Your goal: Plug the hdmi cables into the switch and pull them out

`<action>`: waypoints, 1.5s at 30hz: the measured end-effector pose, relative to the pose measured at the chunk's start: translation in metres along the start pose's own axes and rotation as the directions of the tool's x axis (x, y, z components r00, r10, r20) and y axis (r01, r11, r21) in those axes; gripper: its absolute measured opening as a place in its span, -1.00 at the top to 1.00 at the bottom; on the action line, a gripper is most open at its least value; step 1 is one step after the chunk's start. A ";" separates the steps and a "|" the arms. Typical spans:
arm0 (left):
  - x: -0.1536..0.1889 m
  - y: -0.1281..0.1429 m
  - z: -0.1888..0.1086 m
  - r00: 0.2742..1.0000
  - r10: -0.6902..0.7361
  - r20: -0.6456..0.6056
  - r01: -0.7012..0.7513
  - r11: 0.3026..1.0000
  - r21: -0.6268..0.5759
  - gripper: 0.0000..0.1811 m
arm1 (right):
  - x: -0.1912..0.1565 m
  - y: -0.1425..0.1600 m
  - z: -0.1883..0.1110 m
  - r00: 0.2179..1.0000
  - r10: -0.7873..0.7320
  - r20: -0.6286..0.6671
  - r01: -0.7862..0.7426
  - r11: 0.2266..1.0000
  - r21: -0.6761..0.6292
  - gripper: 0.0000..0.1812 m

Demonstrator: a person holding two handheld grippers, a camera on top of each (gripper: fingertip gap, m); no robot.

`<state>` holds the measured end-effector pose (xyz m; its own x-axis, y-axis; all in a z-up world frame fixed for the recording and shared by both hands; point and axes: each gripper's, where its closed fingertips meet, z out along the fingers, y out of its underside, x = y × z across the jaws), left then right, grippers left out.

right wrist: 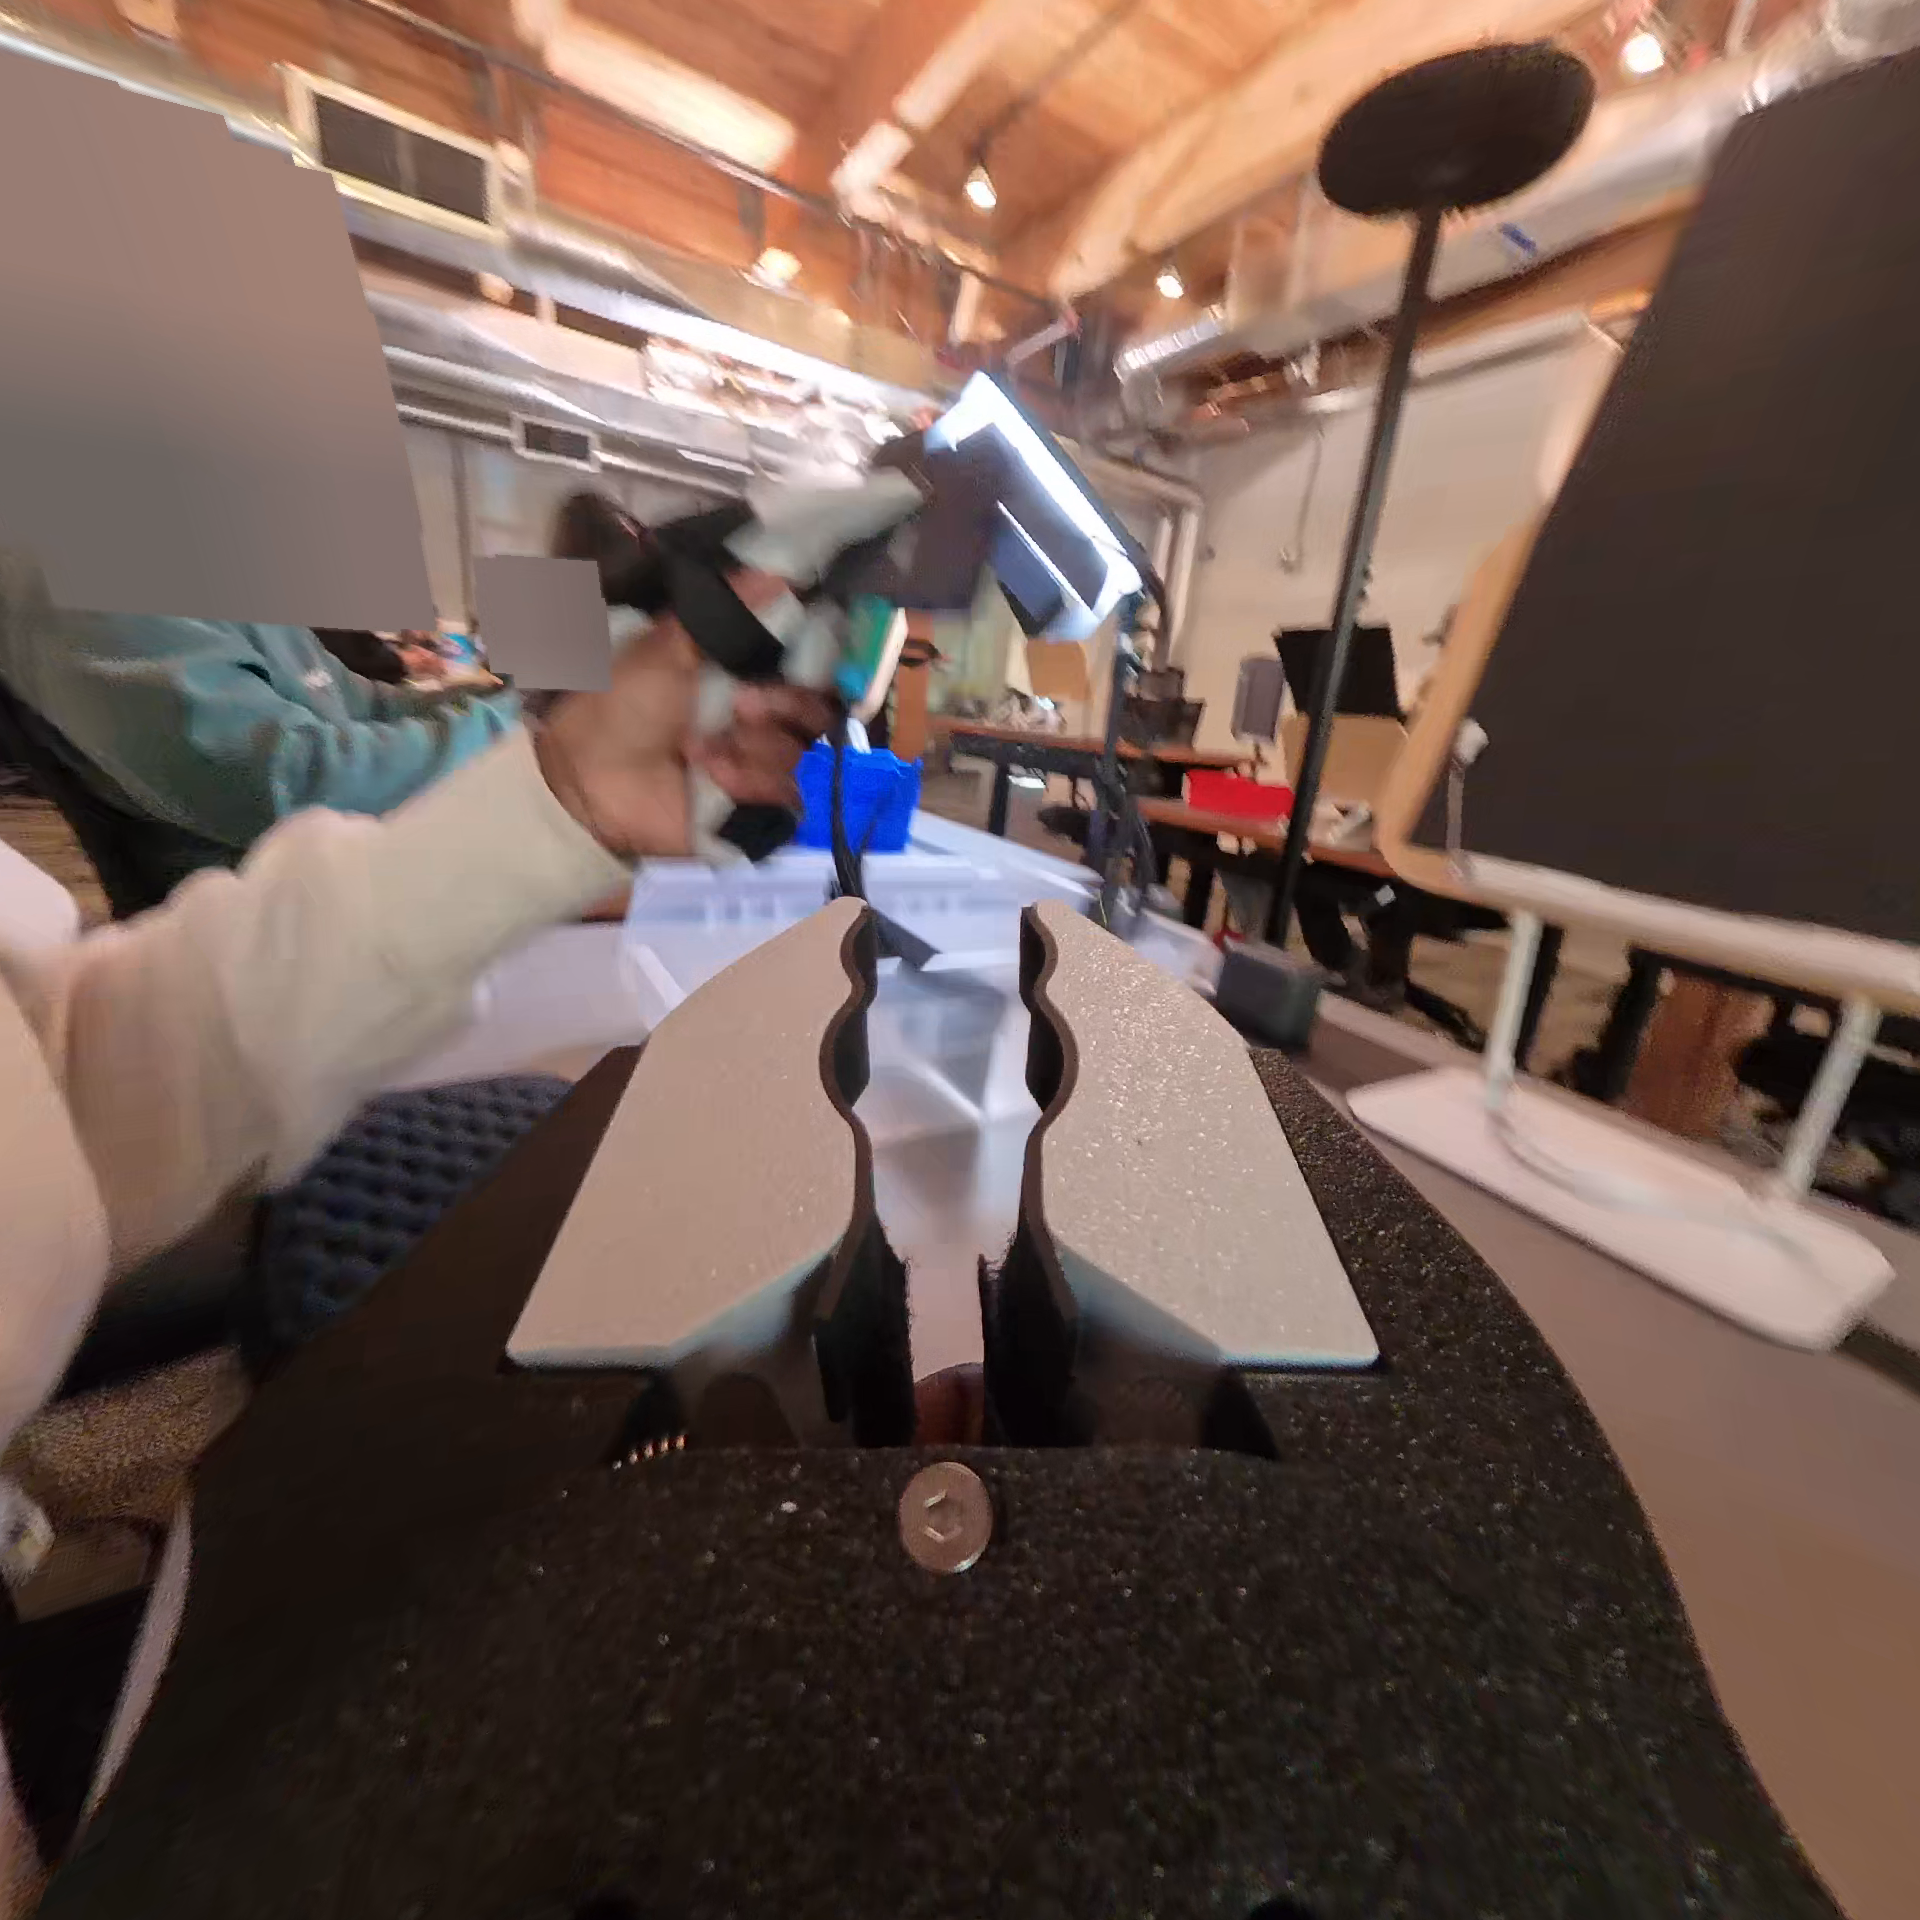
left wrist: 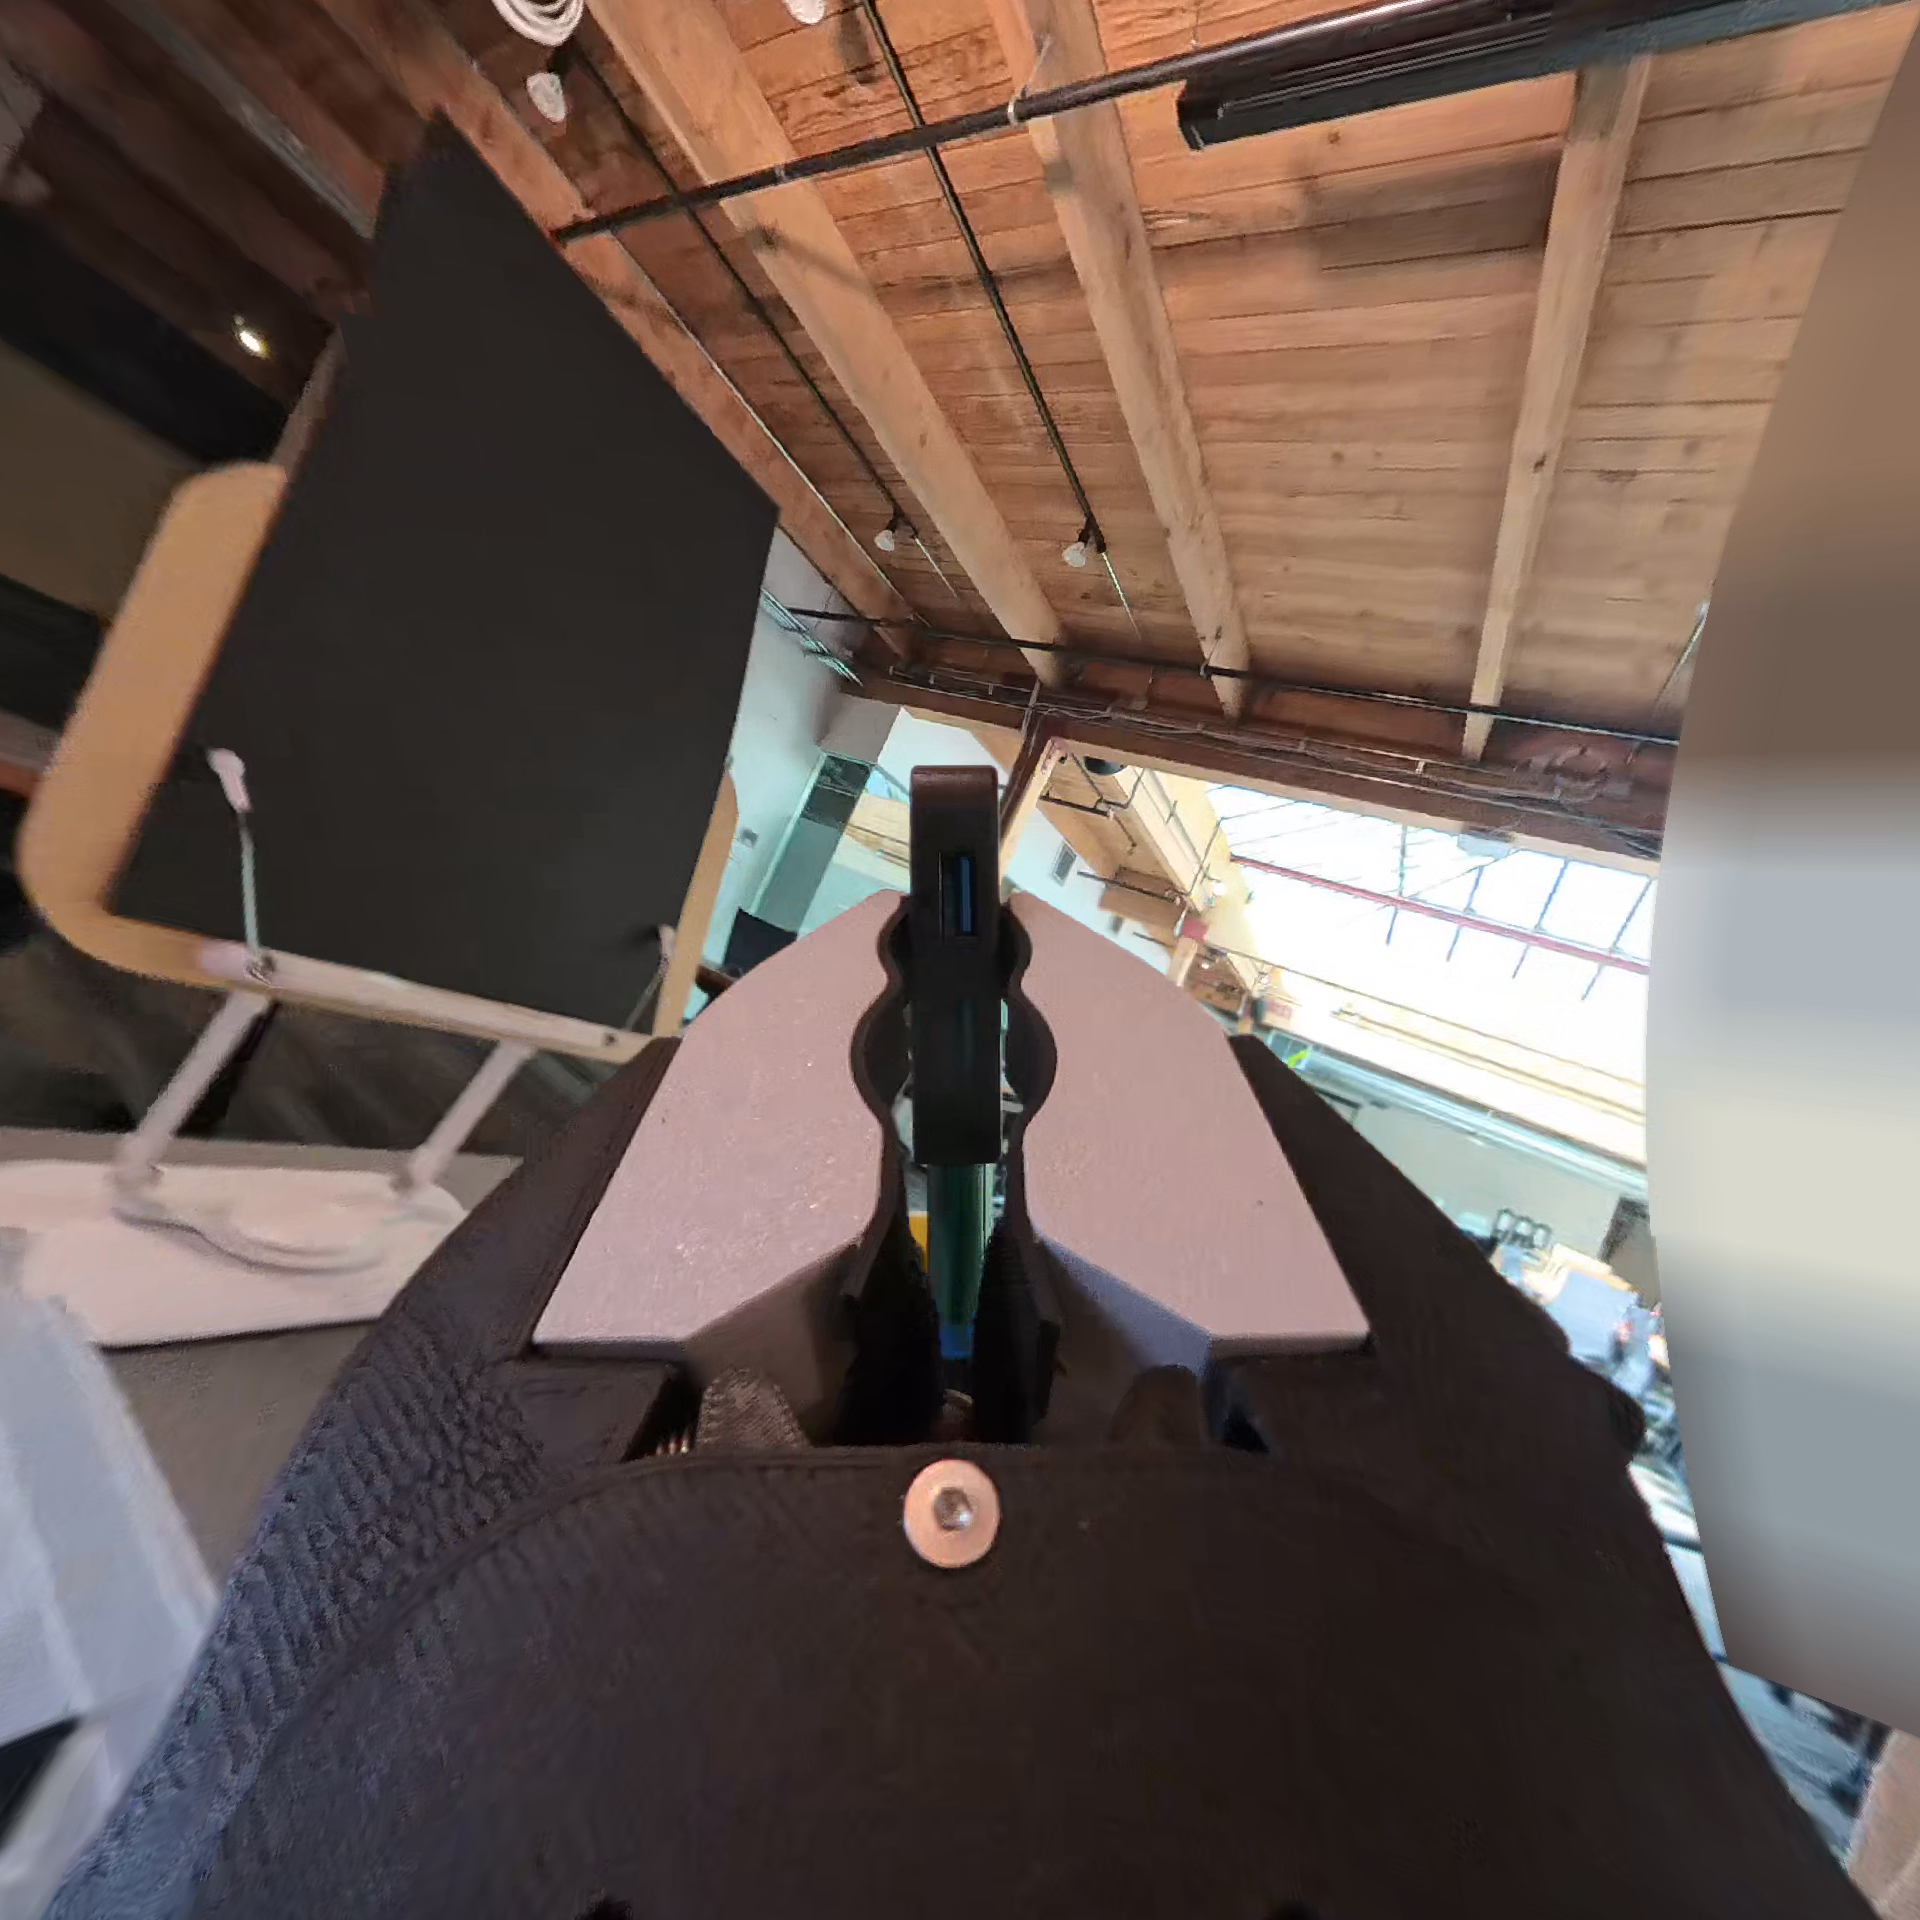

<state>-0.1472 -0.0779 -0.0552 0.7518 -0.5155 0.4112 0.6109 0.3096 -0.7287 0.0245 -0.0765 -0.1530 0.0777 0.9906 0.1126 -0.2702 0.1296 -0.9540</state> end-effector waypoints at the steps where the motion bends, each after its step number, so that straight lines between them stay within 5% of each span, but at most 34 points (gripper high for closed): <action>1: 0.005 0.014 0.003 1.000 -0.009 0.000 0.009 1.000 -0.017 0.86 | -0.013 -0.009 0.012 1.000 -0.016 0.023 0.016 1.000 0.014 0.71; 6: 0.031 0.065 0.013 0.999 0.007 -0.034 -0.011 0.995 -0.100 0.86 | -0.022 0.013 0.068 0.998 -0.042 -0.043 0.031 0.972 -0.234 0.59; 9: 0.047 0.089 0.014 0.997 0.027 -0.070 -0.038 0.988 -0.151 0.85 | -0.022 0.020 0.085 0.995 0.094 -0.019 -0.096 0.967 -0.236 0.57; 11: 0.048 0.099 0.011 0.998 0.020 -0.065 -0.031 0.984 -0.176 0.84 | -0.021 0.026 0.085 0.992 0.126 -0.001 -0.122 0.959 -0.256 0.74; 16: 0.049 0.114 0.000 0.995 -0.021 -0.100 -0.004 0.971 -0.241 0.82 | -0.019 0.042 0.073 0.997 0.077 0.027 -0.063 0.936 -0.346 0.78; 19: 0.049 0.137 -0.006 0.993 0.014 -0.114 -0.056 0.925 -0.377 0.53 | -0.022 0.038 0.067 0.994 0.038 0.101 0.005 0.920 -0.393 0.81; 20: 0.053 0.138 -0.007 0.990 0.037 -0.136 -0.086 0.923 -0.375 0.64 | -0.026 0.039 0.067 0.991 0.026 0.133 0.034 0.904 -0.425 0.80; 21: 0.055 0.136 -0.007 0.987 0.081 -0.141 -0.126 0.929 -0.348 0.83 | -0.027 0.041 0.066 0.988 0.013 0.151 0.058 0.886 -0.459 0.80; 25: 0.051 0.128 -0.008 0.948 0.314 -0.048 -0.314 0.907 -0.282 0.85 | -0.027 0.041 0.070 0.985 -0.085 0.152 0.148 0.867 -0.476 0.78; 30: 0.040 0.121 -0.014 0.947 0.313 0.077 -0.290 0.931 -0.220 0.86 | -0.025 0.046 0.071 0.963 -0.251 0.099 0.268 0.850 -0.454 0.76; 39: 0.050 0.113 -0.011 0.959 0.271 0.086 -0.252 0.951 -0.181 0.87 | -0.022 0.035 0.062 0.920 -0.390 0.036 0.373 0.843 -0.389 0.76; 40: 0.048 0.086 -0.015 0.952 0.272 0.141 -0.266 0.962 -0.063 0.85 | -0.019 0.039 0.059 0.912 -0.410 0.035 0.385 0.821 -0.421 0.77; 41: 0.046 0.034 -0.028 0.919 0.323 0.228 -0.350 0.932 0.090 0.86 | 0.003 0.077 0.040 0.875 -0.482 0.051 0.404 0.665 -0.628 0.77; 42: 0.049 -0.012 -0.041 0.879 0.387 0.279 -0.439 0.886 0.153 0.86 | 0.021 0.107 0.015 0.860 -0.508 0.048 0.392 0.597 -0.700 0.77; 43: 0.056 -0.040 -0.047 0.868 0.408 0.281 -0.467 0.864 0.187 0.86 | 0.019 0.105 0.003 0.918 -0.397 -0.015 0.301 0.718 -0.628 0.78; 45: 0.060 -0.030 -0.034 0.888 0.411 0.206 -0.438 0.893 0.105 0.85 | 0.019 0.053 0.006 0.952 -0.287 -0.107 0.213 0.872 -0.440 0.78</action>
<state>-0.1285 -0.1448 -0.0274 0.9699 -0.1654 0.1786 0.2423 0.5862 -0.7731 0.0056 -0.0501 -0.1999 0.2544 0.9012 0.3509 0.2036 0.3049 -0.9304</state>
